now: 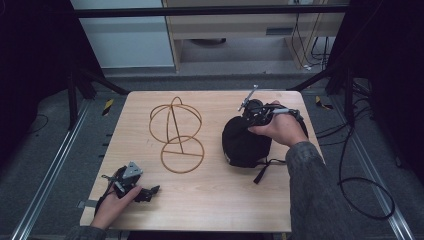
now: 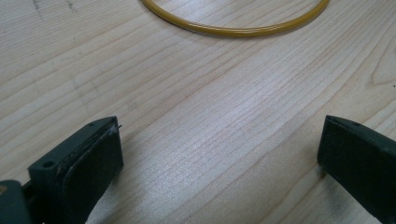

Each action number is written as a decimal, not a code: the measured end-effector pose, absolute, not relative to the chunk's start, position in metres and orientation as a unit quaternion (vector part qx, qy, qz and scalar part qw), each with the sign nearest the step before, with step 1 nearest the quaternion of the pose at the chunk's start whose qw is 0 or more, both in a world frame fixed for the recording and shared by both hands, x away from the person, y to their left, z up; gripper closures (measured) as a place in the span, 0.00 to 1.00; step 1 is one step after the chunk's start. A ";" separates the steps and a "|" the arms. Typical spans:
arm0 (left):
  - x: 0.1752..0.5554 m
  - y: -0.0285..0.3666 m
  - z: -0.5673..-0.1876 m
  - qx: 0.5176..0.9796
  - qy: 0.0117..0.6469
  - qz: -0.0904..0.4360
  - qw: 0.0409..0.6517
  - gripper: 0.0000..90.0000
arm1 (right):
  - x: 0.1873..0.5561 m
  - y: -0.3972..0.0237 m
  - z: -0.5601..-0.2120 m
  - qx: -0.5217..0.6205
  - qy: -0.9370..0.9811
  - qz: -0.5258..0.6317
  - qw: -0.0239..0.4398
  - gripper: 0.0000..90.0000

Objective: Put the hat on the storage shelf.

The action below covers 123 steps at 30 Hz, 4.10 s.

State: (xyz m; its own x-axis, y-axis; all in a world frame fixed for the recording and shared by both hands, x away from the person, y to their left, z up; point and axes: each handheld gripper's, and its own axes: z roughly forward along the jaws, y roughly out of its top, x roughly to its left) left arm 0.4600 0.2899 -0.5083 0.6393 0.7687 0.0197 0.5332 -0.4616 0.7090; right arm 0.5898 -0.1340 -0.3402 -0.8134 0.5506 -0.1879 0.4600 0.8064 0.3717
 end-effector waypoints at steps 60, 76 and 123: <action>0.460 0.290 -0.508 0.837 0.389 0.172 0.344 0.00 | 0.519 -0.146 -0.254 0.219 0.906 0.297 0.208 0.80; 0.460 0.290 -0.508 0.837 0.389 0.172 0.344 0.00 | 0.508 -0.141 -0.237 0.205 0.901 0.310 0.223 0.80; 0.460 0.290 -0.508 0.837 0.389 0.173 0.344 0.00 | 0.498 -0.071 -0.188 0.132 0.910 0.313 0.237 0.80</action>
